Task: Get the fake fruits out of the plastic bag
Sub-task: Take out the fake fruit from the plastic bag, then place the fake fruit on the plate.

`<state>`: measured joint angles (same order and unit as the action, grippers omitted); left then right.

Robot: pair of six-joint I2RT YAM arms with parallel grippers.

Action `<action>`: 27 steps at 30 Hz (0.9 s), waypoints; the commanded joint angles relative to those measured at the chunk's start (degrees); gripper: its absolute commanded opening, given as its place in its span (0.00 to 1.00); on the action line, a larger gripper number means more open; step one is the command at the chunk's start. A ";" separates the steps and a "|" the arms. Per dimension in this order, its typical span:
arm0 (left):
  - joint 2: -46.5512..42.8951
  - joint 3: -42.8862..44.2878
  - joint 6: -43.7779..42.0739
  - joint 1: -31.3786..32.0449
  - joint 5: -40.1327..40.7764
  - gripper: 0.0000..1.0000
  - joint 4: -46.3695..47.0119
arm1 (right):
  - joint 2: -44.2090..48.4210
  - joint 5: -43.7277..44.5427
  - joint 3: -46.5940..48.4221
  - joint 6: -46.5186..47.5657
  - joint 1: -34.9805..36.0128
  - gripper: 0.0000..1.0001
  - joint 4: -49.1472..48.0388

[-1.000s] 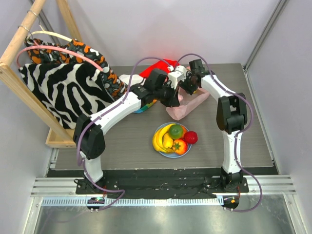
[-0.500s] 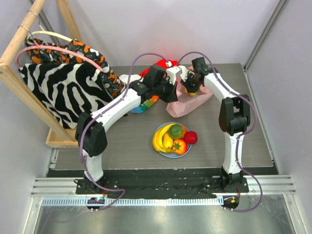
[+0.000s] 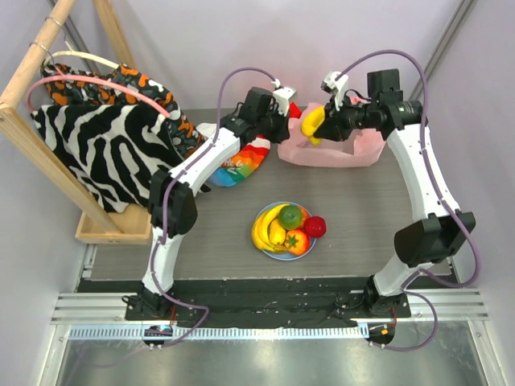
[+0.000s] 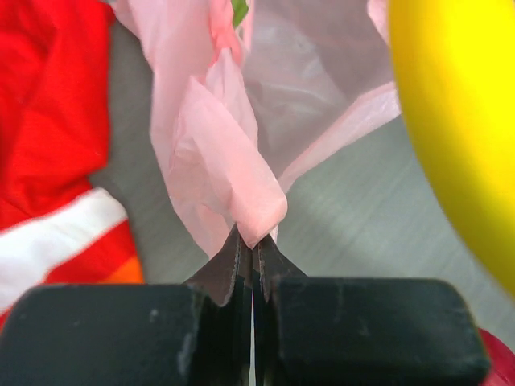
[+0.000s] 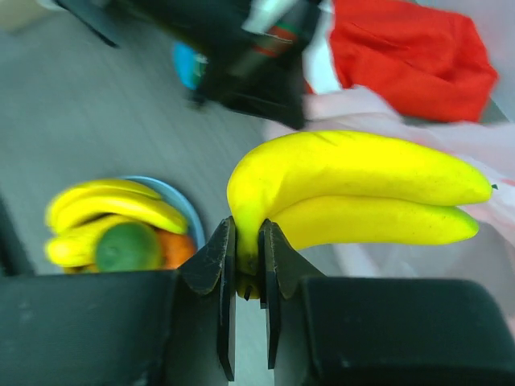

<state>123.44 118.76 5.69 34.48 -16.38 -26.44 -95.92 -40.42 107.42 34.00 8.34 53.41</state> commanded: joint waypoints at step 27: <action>-42.03 -24.86 3.09 -5.73 -10.88 0.90 -17.85 | 42.82 5.33 -51.38 10.50 24.88 0.01 -26.21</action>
<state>89.12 104.38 1.63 30.89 -7.05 -32.62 -61.91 -47.44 65.76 52.23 30.20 49.17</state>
